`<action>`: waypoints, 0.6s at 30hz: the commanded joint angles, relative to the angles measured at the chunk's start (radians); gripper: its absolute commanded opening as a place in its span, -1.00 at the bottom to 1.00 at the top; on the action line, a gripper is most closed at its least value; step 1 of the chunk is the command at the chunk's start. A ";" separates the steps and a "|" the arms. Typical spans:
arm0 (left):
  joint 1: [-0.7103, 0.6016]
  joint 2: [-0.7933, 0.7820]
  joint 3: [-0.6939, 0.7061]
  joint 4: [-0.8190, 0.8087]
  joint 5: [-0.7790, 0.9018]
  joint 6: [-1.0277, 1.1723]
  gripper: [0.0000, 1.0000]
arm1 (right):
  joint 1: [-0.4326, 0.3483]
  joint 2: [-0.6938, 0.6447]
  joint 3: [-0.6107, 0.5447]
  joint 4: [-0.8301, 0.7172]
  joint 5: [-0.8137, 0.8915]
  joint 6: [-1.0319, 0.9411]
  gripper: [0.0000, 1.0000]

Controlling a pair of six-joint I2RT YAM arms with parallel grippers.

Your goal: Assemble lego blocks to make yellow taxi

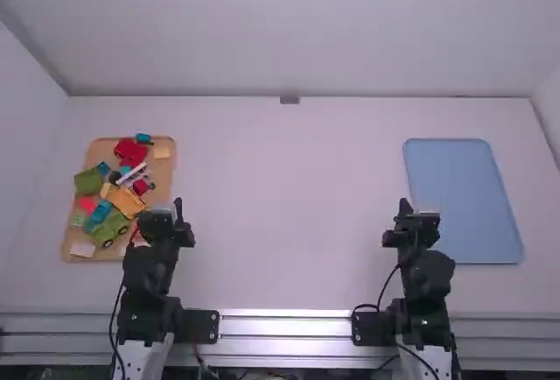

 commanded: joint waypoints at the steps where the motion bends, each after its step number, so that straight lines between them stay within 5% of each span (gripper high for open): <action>1: 0.000 0.000 0.000 0.000 0.000 0.000 -0.99 | 0.000 0.000 0.000 0.000 0.003 0.002 -0.99; 18: -0.002 0.123 0.106 -0.023 -0.037 -0.016 -0.77 | 0.012 0.198 0.154 0.027 -0.103 -0.025 -0.77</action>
